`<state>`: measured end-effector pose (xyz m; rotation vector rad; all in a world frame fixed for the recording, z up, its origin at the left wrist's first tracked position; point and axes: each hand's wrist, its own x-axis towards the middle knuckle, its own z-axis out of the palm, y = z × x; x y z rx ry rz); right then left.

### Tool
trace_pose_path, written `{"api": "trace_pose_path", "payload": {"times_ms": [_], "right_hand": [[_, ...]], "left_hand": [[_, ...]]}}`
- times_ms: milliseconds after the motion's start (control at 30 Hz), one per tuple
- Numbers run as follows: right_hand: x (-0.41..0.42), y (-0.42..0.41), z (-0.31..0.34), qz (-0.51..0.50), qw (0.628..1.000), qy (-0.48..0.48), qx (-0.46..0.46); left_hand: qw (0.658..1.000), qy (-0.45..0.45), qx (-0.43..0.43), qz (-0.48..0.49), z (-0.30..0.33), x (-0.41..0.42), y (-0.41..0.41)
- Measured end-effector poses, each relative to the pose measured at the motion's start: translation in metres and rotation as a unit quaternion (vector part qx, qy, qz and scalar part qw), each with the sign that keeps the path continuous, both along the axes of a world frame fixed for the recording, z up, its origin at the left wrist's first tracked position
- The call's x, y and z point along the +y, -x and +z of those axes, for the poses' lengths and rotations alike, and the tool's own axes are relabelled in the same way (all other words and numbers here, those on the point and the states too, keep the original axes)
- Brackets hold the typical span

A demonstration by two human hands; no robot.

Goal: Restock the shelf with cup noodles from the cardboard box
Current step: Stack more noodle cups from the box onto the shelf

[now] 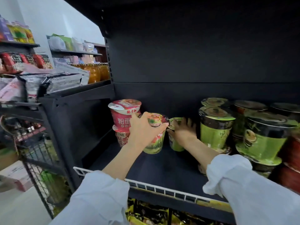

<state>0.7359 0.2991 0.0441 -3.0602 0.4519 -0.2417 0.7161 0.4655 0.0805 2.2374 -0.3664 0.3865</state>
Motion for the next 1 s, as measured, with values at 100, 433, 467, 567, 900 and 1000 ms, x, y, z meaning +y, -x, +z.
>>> {"api": "trace_pose_path", "payload": {"times_ms": [100, 433, 467, 567, 900, 1000], "right_hand": [[-0.01, -0.016, -0.012, -0.046, 0.998, 0.004, 0.036], [-0.007, -0.02, 0.007, -0.044, 0.995, -0.065, 0.066], [-0.009, -0.015, 0.008, -0.01, 0.993, -0.102, 0.05], [-0.003, 0.005, 0.015, 0.099, 0.927, -0.358, -0.059], [-0.01, -0.006, 0.029, -0.009, 0.857, -0.416, -0.303], [-0.013, -0.009, 0.02, -0.08, 0.899, -0.35, -0.251]], "left_hand": [[1.0, -0.015, 0.01, -0.024, -0.002, -0.006, -0.021], [0.997, -0.017, -0.014, -0.079, 0.007, -0.015, -0.061], [0.996, -0.014, -0.023, -0.082, 0.007, -0.017, -0.066], [0.993, -0.001, -0.014, -0.114, 0.015, -0.029, -0.071], [0.977, -0.042, -0.019, -0.206, 0.046, -0.075, -0.084], [0.964, -0.123, -0.03, -0.233, 0.042, -0.082, -0.08]]}}
